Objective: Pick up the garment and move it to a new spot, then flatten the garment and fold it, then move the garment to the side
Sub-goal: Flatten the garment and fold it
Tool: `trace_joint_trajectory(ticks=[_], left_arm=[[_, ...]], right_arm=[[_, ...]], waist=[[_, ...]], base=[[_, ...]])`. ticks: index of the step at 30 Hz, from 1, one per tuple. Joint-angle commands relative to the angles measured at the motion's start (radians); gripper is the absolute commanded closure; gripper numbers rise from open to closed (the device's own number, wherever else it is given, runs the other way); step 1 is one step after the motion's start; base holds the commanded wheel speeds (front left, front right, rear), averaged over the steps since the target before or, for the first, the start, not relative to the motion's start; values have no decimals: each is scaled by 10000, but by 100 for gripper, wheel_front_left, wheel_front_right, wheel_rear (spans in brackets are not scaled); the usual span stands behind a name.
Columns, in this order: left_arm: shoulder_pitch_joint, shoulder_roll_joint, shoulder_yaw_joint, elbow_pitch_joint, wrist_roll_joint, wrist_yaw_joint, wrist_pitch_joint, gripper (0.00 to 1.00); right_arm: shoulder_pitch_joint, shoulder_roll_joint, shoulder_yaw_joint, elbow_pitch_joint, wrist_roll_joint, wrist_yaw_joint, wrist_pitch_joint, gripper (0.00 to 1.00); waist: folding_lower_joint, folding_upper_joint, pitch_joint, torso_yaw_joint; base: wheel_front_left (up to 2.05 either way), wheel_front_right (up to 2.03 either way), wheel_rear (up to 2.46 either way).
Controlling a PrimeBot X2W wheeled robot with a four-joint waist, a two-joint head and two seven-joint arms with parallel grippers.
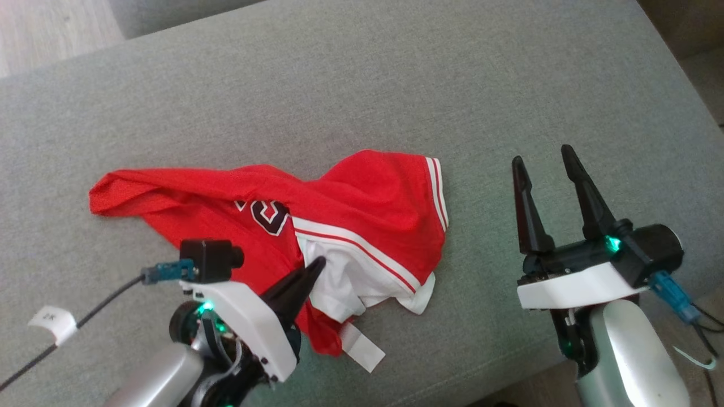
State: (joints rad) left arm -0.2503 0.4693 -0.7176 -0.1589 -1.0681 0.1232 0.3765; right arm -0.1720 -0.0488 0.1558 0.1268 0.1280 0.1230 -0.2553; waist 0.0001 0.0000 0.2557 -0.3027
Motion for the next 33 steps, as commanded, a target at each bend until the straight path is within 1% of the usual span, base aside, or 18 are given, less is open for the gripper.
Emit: trace_joint_trajectory(ticks=[1,3,4,5,6,7,8,18,26,32,33], left_arm=[[-70,91,323,-232,-23,-27,-169,88],[14,18,317,-182,-28,-25,-284,64],[32,-2,308,-161,-5,-30,-333,55],[32,-2,308,-161,-5,-30,-333,55],[43,-23,306,-146,19,-32,-383,42],[53,-52,317,-145,39,-31,-451,16],[63,-74,327,-161,54,-36,-511,0],[462,-20,333,-449,62,38,-770,0],[580,-81,151,-398,130,9,-800,0],[635,16,130,-491,193,58,-797,0],[657,58,130,-536,210,74,-790,4]], right_arm=[[-83,-14,118,-342,84,77,-65,0],[-86,-14,73,-354,86,77,-65,0],[-91,-14,55,-355,86,77,-65,0],[-91,-14,55,-355,86,77,-65,0],[-99,-14,41,-355,82,77,-65,0],[-106,-14,31,-357,79,77,-65,0],[-114,-14,23,-357,72,77,-65,0],[-110,-14,-15,-325,-46,77,-65,0],[-131,-14,-6,-333,-103,77,-65,0],[-112,-14,-41,-355,-143,77,-65,0],[-107,-14,-48,-357,-148,77,-65,0]], waist=[[-1,0,68,4],[-1,0,108,27],[-1,0,129,43],[-1,0,129,43],[-1,0,143,66],[-1,0,146,93],[-1,0,140,121],[-1,0,-63,340],[-1,0,-19,383],[-1,0,15,404],[-1,0,14,412]], base=[[0,0,0],[0,0,0],[0,0,0],[0,0,0],[0,0,0],[0,0,0],[0,0,0],[0,0,0],[0,0,0],[0,0,0],[0,0,0]])
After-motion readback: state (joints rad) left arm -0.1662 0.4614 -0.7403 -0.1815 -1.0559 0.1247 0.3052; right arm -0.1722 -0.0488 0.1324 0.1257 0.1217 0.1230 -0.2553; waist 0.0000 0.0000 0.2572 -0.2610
